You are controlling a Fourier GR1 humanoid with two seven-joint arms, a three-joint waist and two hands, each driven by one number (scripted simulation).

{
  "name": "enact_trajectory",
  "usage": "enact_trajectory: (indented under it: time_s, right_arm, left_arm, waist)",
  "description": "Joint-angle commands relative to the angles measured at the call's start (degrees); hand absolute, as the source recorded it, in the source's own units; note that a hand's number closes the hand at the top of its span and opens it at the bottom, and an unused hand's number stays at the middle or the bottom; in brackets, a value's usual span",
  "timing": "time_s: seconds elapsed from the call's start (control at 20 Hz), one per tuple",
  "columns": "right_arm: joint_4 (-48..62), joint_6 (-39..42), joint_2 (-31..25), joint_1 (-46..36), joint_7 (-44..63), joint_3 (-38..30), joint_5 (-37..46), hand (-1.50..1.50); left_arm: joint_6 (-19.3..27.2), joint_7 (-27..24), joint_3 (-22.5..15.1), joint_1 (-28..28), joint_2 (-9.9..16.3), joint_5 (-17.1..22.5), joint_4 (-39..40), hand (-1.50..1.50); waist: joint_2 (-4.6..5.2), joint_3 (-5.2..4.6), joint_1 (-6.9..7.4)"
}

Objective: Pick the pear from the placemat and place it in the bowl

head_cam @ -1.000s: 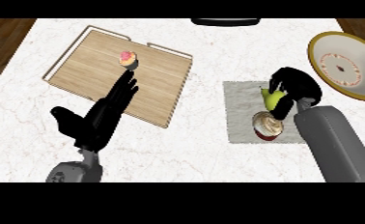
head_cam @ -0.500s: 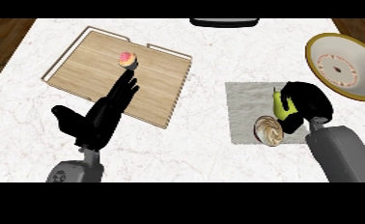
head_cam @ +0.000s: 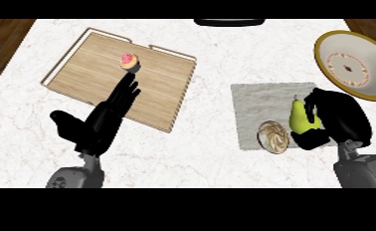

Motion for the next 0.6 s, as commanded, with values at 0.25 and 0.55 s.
enact_trajectory:
  time_s: [0.25,0.55]
  right_arm:
    - [-27.3,8.2,-3.1,1.8,9.5,-7.1,-2.0,1.5]
    - [-27.9,14.3,-3.1,-6.9,13.4,-13.8,-5.2,1.5]
  left_arm:
    - [-0.3,0.5,-0.3,1.2,0.4,-0.4,-1.4,0.0]
    - [1.1,1.8,-1.3,-1.2,-1.3,-1.3,-1.6,0.0]
  waist:
    - [0.02,0.08,0.03]
    - [0.24,0.1,0.64]
